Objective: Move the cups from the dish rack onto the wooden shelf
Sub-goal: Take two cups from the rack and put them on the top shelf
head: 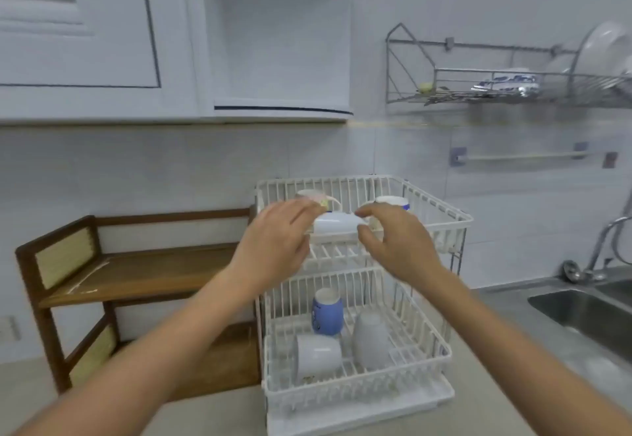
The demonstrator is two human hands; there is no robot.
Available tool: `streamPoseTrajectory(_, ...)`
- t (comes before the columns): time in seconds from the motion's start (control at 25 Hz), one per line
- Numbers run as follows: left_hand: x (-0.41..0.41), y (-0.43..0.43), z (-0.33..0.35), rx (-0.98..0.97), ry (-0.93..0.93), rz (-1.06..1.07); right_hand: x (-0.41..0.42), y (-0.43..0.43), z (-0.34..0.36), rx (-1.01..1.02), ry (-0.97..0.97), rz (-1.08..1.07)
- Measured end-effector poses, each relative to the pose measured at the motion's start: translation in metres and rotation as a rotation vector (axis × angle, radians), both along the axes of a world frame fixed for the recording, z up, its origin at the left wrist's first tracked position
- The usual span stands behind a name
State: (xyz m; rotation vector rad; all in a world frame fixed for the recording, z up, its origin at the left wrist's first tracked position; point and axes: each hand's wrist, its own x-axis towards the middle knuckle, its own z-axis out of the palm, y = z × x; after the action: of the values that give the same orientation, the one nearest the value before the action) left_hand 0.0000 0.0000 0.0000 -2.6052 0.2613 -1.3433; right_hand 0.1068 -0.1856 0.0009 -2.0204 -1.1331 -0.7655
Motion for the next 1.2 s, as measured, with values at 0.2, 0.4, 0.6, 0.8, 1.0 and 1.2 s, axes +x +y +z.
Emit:
streamPoseTrajectory(0.2,0.083,0.023,0.065,0.494,0.471,0.541,0.094,0.008,0.072,-0.814,0.030,-0.286)
streamPoseTrajectory(0.4,0.142,0.037,0.067,0.720,0.797,0.791,0.143,0.011,0.073,-1.179,0.086,-0.248)
streamPoseTrajectory(0.6,0.174,0.052,0.044,0.964,0.740,0.789,0.157,0.023,0.060,-1.325,-0.525,-0.358)
streamPoseTrajectory(0.8,0.197,0.060,0.047,0.962,0.775,0.695,0.171,0.034,0.044,-1.409,-0.783,-0.380)
streamPoseTrajectory(1.0,0.199,0.063,0.044,0.915,0.686,0.765,0.180,0.022,0.049,-1.414,-0.865,-0.262)
streamPoseTrajectory(1.2,0.177,0.076,0.063,0.627,0.516,0.864,0.196,0.001,0.068,-1.298,-0.730,-0.420)
